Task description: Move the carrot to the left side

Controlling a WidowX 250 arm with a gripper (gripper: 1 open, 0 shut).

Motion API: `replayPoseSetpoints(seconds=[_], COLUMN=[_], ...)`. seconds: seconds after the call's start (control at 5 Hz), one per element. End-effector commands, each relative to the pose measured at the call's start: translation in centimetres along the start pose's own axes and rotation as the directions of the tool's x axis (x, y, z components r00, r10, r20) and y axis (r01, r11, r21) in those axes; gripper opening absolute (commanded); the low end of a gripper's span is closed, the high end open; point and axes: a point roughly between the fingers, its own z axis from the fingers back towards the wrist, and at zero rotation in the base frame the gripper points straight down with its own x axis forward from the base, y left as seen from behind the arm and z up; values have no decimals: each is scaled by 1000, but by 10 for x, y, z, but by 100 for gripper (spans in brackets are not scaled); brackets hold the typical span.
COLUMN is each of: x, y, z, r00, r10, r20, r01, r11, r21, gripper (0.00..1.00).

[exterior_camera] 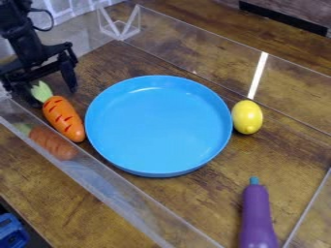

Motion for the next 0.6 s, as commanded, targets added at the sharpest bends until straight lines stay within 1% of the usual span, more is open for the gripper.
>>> replayPoseSetpoints(seconds=[0.0,0.2,0.4], x=[-2,-6,-9], y=[-5,-3,-1], z=[0,-2,1], r00=[998,989,983], r10=[45,121,155], r20=[51,83,97], r01=[-45,-121,-154], r11=[999,993,988], r21=[-8,-12,-17], gripper=[100,100,100])
